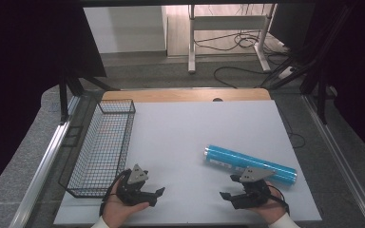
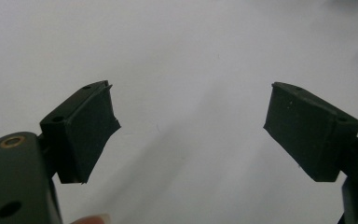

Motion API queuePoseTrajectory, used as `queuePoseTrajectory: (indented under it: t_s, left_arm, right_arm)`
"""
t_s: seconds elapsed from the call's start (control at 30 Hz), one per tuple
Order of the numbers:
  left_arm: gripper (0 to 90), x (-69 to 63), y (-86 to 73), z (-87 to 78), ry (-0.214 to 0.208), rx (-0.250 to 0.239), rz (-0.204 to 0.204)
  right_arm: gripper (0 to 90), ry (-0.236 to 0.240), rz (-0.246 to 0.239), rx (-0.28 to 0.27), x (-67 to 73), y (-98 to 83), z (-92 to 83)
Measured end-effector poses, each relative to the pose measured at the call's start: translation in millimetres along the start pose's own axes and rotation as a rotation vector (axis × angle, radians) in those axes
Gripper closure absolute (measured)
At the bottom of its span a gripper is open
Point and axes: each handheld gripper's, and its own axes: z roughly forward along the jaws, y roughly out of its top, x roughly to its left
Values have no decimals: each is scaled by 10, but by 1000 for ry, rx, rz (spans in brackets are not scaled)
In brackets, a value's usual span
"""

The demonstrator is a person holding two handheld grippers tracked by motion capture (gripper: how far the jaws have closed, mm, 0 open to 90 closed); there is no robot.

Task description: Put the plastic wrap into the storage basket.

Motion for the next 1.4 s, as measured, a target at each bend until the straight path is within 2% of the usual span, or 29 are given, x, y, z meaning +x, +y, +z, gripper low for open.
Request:
queuePoseTrajectory:
  t_s: [0.53, 0.63, 0.77, 0.87, 1.0, 1.13, 1.23, 1.3, 1.4]
  left_arm:
    - [155, -4, -43, -47, -5, -7, 7]
    - [156, 13, -60, -69, -4, -12, -3]
    - [156, 32, -61, -89, 2, -19, -1]
    - [156, 34, -61, -90, 2, -22, -1]
    - [157, 17, -69, -90, -2, -16, 9]
    - [157, 1, -84, -95, -13, -13, 25]
    - [157, 0, -87, -95, -14, -13, 27]
    - [157, 11, -90, -100, -8, -13, 25]
    - [158, 10, -94, -108, -5, -19, 16]
  right_arm:
    - [263, 10, -23, 17, 38, 96, -9]
    - [263, 15, -22, 22, 49, 112, -1]
    - [266, 15, -55, 41, 84, 165, 7]
    - [266, 16, -61, 47, 92, 185, 8]
    - [266, 13, -73, 47, 97, 248, -28]
    - [260, 11, -61, 40, 73, 353, -76]
    - [258, 3, -65, 34, 66, 399, -105]
    - [234, -9, -84, 41, 28, 487, -144]
    - [220, 2, -87, 44, -11, 545, -170]
